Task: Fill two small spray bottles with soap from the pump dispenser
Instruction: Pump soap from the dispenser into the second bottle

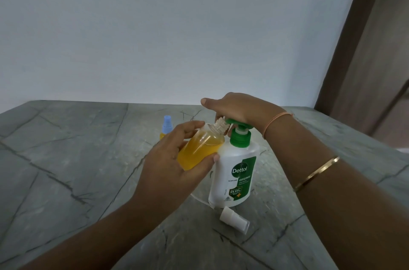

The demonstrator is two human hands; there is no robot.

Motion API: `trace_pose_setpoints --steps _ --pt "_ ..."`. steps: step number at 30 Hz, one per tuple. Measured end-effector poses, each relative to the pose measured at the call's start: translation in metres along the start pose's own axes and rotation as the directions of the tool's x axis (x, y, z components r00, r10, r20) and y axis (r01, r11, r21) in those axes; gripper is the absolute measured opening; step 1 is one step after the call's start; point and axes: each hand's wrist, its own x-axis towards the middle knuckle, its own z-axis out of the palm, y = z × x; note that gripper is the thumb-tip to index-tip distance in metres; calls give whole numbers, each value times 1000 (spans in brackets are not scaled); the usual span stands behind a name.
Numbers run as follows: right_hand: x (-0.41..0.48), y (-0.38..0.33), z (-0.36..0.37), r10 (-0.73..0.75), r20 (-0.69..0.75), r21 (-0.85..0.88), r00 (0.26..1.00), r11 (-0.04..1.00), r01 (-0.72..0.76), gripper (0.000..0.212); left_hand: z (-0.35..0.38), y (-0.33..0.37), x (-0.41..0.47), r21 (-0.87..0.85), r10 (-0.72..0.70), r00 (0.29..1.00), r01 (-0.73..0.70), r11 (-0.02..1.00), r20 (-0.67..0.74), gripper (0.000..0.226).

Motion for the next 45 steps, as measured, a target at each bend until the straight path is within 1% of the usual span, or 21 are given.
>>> trace_pose_setpoints --steps 5,9,15,21,28,31,35,39,42,45 --pt "-2 -2 -5 -11 6 24 1000 1000 11 55 0 2 0 -2 3 1000 -3 1000 5 56" --pt "-3 -5 -10 -20 -1 -3 1000 1000 20 59 1 2 -1 -5 -12 1000 12 1000 10 56" --pt "-2 -2 -4 -13 9 24 1000 1000 13 53 0 1 -1 -19 -8 1000 8 1000 -1 56" --pt "1 -1 -1 4 17 50 1000 999 -5 53 -1 4 0 -18 -28 1000 28 999 6 55" --pt "-3 -5 -6 -2 13 15 1000 1000 1 57 -2 5 -2 -16 -15 1000 16 1000 11 56" --pt "-5 -9 -9 -27 11 -9 1000 1000 27 55 -2 5 -2 -4 -14 1000 14 1000 20 53" --pt "-6 -8 -7 -7 29 18 1000 1000 6 49 -1 4 -1 -20 -21 1000 21 1000 9 57" --pt "-3 -4 -3 -5 25 31 1000 1000 4 54 -1 4 -1 -51 -20 1000 20 999 0 57" --pt "-3 -3 -2 -2 19 25 1000 1000 1 55 -1 5 -2 -58 -18 1000 19 998 9 60" --pt "-3 -3 -2 -13 6 15 1000 1000 13 55 0 5 -2 -50 -17 1000 18 999 18 58"
